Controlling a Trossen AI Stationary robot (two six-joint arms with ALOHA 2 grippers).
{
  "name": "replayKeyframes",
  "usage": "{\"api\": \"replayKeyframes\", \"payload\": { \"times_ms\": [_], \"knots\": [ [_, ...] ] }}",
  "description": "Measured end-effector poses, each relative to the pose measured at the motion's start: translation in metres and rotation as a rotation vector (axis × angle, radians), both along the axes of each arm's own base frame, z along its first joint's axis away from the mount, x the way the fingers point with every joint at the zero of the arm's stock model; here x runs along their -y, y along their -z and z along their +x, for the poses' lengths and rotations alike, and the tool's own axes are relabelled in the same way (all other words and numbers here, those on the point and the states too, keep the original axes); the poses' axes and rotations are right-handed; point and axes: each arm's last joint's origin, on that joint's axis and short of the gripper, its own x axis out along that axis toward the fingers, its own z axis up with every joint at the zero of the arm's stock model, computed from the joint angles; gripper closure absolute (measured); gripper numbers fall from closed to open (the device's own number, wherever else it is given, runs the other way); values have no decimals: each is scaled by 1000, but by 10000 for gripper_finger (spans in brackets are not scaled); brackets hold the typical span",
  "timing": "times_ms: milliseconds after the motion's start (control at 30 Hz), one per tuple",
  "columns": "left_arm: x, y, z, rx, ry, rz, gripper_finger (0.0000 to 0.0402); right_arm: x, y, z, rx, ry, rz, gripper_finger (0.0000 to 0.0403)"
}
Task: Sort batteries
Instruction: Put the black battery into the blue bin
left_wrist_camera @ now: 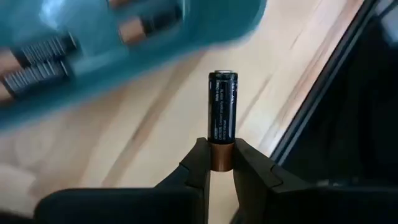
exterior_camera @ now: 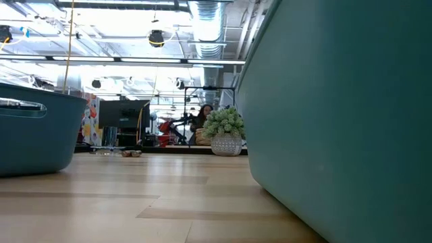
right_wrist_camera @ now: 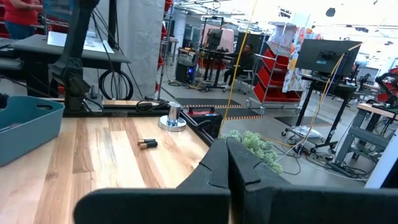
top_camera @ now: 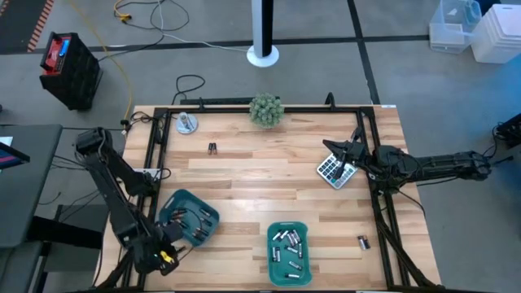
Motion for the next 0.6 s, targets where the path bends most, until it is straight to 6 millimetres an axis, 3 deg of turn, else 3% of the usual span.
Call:
{"api": "replayKeyframes", "payload": {
  "times_ms": [200,600],
  "knots": [
    [-19,-1,5,17,-93,124,362,0,0,0,0,0,0,399],
    [-55,4,33,-38,-153,270,346,0,0,0,0,0,0,399]
  ]
}}
